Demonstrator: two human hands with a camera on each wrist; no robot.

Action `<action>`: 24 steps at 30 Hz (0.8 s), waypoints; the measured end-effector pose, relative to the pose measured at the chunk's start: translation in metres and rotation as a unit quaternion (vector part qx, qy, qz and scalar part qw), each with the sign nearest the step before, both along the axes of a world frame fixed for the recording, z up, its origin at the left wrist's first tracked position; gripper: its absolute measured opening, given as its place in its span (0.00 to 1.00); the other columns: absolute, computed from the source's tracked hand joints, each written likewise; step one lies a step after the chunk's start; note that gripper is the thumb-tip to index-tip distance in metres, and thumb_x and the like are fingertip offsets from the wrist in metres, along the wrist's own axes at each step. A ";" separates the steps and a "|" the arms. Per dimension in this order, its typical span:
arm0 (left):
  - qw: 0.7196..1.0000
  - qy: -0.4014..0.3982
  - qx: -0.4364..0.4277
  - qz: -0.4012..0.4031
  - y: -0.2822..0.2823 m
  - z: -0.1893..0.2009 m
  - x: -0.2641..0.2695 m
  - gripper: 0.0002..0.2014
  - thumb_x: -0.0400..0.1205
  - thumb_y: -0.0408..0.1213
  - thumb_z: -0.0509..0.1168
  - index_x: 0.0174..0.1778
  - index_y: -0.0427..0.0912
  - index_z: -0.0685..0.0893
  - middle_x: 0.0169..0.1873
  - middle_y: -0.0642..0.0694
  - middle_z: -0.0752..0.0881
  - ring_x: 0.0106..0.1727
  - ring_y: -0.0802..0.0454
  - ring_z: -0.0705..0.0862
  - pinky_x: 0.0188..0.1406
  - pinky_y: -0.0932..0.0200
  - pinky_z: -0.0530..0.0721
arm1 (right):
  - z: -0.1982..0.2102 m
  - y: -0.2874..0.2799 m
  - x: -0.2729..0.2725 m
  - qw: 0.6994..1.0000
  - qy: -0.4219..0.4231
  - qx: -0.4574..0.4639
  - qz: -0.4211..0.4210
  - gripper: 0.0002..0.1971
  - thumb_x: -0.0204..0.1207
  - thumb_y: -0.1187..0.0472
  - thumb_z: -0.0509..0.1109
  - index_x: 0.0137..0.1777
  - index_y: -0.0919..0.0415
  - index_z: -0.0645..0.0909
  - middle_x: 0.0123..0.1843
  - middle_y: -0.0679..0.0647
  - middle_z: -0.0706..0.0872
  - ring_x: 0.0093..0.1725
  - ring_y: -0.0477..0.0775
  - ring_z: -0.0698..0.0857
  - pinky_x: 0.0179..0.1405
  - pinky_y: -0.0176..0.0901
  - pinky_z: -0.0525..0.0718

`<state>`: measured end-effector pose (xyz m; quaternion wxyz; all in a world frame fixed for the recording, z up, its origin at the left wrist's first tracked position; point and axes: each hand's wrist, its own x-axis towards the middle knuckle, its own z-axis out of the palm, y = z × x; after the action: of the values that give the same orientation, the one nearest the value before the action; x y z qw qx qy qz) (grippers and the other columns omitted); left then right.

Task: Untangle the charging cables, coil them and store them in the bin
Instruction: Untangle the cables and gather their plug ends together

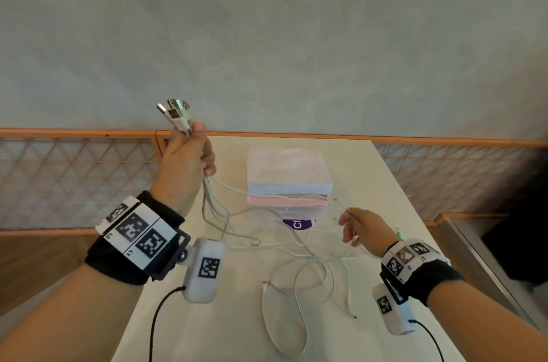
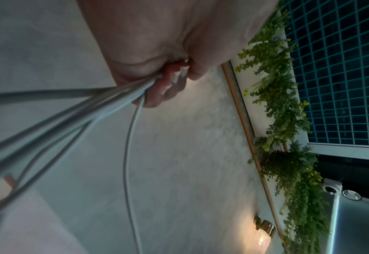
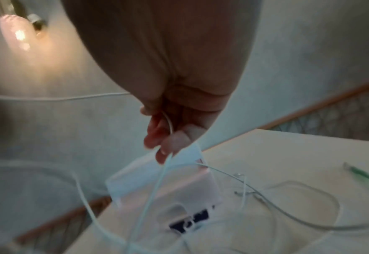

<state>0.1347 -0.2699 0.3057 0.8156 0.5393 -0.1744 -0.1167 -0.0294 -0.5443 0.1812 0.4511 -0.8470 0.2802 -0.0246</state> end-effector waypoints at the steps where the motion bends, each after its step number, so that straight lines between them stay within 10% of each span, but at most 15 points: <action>1: 1.000 -0.004 0.010 -0.003 -0.001 -0.002 -0.001 0.11 0.87 0.40 0.54 0.37 0.51 0.68 0.18 0.58 0.67 0.19 0.62 0.63 0.19 0.68 0.63 | 0.005 -0.002 0.002 0.999 -0.032 0.012 -0.021 0.16 0.84 0.65 0.51 0.39 0.58 0.78 0.24 0.55 0.81 0.27 0.53 0.81 0.27 0.40 0.79; 13: 0.998 -0.021 0.054 -0.004 -0.010 -0.016 -0.014 0.12 0.87 0.39 0.53 0.36 0.49 0.66 0.22 0.55 0.64 0.21 0.60 0.62 0.21 0.66 0.62 | 0.118 -0.008 0.014 0.892 -0.300 -0.331 -0.064 0.13 0.84 0.60 0.57 0.57 0.57 0.84 0.29 0.39 0.76 0.33 0.50 0.75 0.32 0.35 0.66; 21: 0.999 -0.023 0.034 -0.007 -0.008 -0.020 -0.007 0.11 0.87 0.39 0.54 0.37 0.50 0.68 0.19 0.58 0.65 0.21 0.61 0.62 0.21 0.68 0.65 | -0.020 -0.027 0.012 0.978 0.074 -0.193 0.013 0.13 0.82 0.54 0.60 0.56 0.56 0.84 0.48 0.55 0.87 0.53 0.58 0.85 0.51 0.42 0.74; 24: 0.998 -0.032 0.051 -0.013 -0.010 -0.028 -0.006 0.09 0.86 0.39 0.56 0.39 0.49 0.68 0.21 0.57 0.67 0.22 0.60 0.65 0.24 0.66 0.68 | -0.052 -0.012 0.008 0.976 0.128 -0.168 0.055 0.22 0.78 0.59 0.67 0.72 0.56 0.72 0.67 0.60 0.78 0.64 0.59 0.79 0.66 0.46 0.74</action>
<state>0.1287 -0.2796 0.2781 0.7795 0.5811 -0.2015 -0.1187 -0.0212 -0.5565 0.1294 0.2634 -0.9208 0.2809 0.0621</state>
